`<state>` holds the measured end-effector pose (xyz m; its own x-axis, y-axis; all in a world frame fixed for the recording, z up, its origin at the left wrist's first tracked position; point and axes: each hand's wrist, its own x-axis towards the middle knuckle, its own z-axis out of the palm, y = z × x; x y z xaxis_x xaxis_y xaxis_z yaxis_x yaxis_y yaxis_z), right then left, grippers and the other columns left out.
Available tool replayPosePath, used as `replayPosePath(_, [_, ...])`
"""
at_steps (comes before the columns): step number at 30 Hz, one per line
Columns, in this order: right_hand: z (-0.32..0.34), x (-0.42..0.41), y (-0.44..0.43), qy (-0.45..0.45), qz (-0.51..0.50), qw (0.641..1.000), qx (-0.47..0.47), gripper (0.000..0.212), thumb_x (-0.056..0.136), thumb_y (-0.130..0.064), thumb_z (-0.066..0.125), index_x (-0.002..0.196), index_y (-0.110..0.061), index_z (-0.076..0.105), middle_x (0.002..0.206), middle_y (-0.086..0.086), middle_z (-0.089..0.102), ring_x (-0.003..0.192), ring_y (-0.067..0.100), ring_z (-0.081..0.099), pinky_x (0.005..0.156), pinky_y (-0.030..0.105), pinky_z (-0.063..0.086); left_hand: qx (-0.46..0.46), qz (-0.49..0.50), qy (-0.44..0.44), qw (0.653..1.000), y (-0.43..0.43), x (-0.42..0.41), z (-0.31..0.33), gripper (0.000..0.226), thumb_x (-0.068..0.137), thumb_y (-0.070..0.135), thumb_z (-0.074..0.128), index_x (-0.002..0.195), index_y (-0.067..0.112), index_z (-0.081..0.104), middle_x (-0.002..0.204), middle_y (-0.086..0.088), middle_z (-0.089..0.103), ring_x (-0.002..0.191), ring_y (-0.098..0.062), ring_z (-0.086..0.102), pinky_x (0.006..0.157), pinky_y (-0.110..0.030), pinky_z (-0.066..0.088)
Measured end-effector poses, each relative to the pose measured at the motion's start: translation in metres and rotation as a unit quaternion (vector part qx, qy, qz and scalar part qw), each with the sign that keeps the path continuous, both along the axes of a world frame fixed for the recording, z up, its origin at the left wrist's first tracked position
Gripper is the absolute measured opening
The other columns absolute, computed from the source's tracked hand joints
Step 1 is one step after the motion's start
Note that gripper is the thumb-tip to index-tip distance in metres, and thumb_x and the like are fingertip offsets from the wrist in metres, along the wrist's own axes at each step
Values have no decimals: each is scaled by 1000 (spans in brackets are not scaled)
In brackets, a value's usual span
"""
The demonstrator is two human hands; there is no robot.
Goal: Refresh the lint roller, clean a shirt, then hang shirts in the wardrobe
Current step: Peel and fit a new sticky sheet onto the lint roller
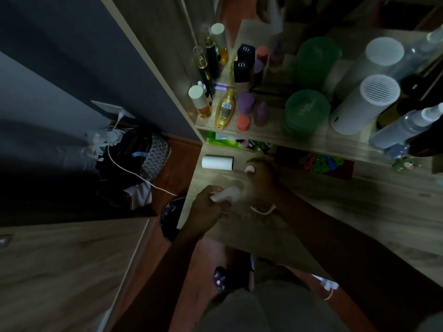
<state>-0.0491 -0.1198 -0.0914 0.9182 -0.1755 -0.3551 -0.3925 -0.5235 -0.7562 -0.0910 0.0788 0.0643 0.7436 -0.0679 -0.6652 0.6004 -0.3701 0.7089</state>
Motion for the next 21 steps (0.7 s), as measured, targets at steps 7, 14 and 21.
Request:
replayPosePath(7, [46, -13, 7, 27, 2, 1000, -5, 36, 98, -24, 57, 127, -4, 62, 129, 16, 62, 123, 29, 56, 107, 38, 41, 61, -1, -125, 990, -2, -2, 5, 55, 64, 45, 87, 105, 23, 58, 97, -5, 67, 86, -29, 71, 66, -54, 61])
replayPosePath(14, [63, -24, 10, -49, -63, 997, 5, 37, 93, -16, 59, 128, -6, 63, 131, 14, 62, 124, 29, 57, 108, 40, 43, 54, -45, -211, 975, -7, -5, 13, 33, 69, 23, 92, 94, 13, 72, 79, 4, 71, 68, -7, 65, 62, -23, 52])
replayPosePath(21, [137, -53, 14, -112, -15, 958, 265, 18, 95, -21, 60, 110, -29, 68, 96, -3, 71, 75, 8, 65, 53, 21, 47, 139, -138, -268, 943, -3, -8, 23, 31, 73, 37, 80, 96, 18, 75, 81, -3, 59, 71, -12, 55, 60, -19, 37])
